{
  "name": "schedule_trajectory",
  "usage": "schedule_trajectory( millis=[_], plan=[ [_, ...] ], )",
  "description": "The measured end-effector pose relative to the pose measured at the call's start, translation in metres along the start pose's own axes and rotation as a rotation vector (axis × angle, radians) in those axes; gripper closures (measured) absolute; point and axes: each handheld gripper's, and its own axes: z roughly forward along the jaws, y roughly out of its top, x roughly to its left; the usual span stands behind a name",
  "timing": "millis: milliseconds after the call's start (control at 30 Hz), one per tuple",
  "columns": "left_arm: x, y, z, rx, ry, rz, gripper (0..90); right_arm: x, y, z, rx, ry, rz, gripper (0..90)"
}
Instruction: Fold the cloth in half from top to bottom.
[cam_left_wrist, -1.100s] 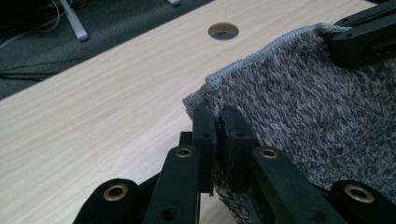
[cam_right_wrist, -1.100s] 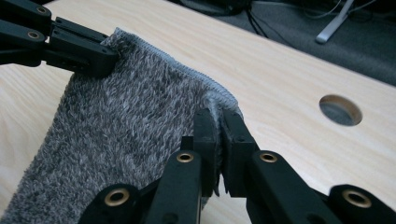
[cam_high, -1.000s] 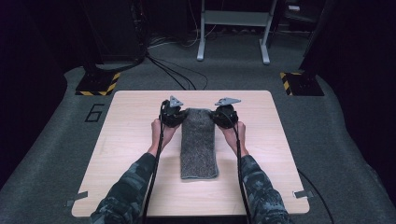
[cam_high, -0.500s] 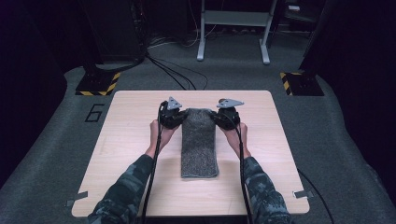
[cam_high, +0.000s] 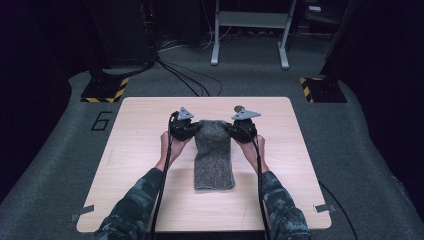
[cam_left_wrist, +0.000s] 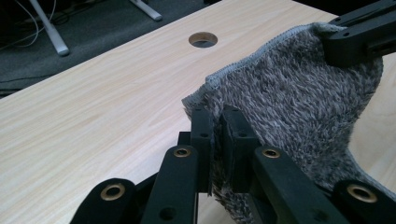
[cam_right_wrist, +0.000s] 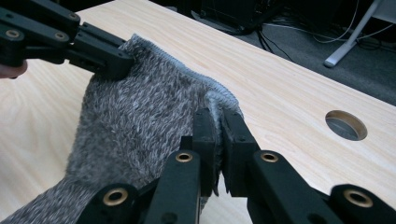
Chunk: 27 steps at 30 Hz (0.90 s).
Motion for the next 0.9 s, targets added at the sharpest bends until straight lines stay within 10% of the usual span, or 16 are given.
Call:
schedule_trajectory(
  millis=[900],
  plan=[
    [-0.029, -0.026, -0.026, -0.012, -0.081, 0.043, 80.8, 0.028, -0.030, -0.034, -0.009, 0.033, -0.067, 84.0]
  ],
)
